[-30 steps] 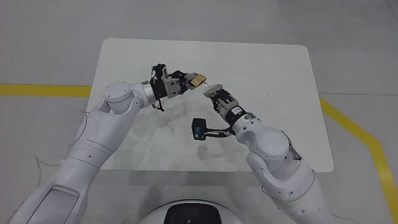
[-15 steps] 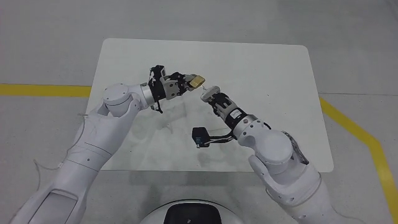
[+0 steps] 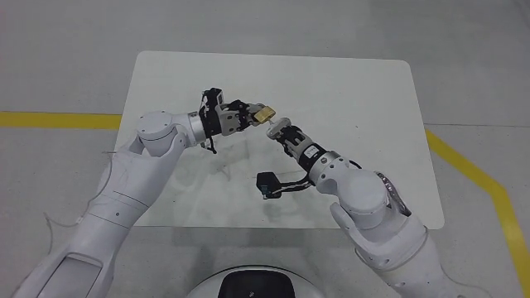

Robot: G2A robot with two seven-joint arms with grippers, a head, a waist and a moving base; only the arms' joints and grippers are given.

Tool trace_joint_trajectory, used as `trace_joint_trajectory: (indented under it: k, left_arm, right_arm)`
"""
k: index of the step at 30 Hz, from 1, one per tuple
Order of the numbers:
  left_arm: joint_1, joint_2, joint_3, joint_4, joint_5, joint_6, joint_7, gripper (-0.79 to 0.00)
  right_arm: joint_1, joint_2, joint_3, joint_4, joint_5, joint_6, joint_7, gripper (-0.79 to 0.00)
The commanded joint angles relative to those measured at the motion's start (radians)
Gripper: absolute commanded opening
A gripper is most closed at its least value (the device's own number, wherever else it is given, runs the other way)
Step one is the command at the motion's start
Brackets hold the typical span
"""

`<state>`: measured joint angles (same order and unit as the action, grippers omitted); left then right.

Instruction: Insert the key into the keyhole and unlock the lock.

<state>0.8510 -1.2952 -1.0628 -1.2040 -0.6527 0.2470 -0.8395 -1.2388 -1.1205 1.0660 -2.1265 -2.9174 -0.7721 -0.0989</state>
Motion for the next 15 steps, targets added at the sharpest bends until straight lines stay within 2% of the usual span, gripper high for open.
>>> trace_joint_trajectory:
  k: [1, 15]
  left_arm:
    - [-0.002, -0.001, 0.001, 0.002, -0.001, 0.000, -0.002, -0.785]
    - [-0.004, 0.001, -0.001, 0.002, 0.012, -0.006, -0.008, -0.785]
  right_arm:
    - [-0.003, 0.001, 0.007, -0.002, 0.002, -0.003, 0.004, -0.785]
    - [-0.009, 0.004, 0.008, -0.004, -0.004, -0.009, 0.006, -0.785]
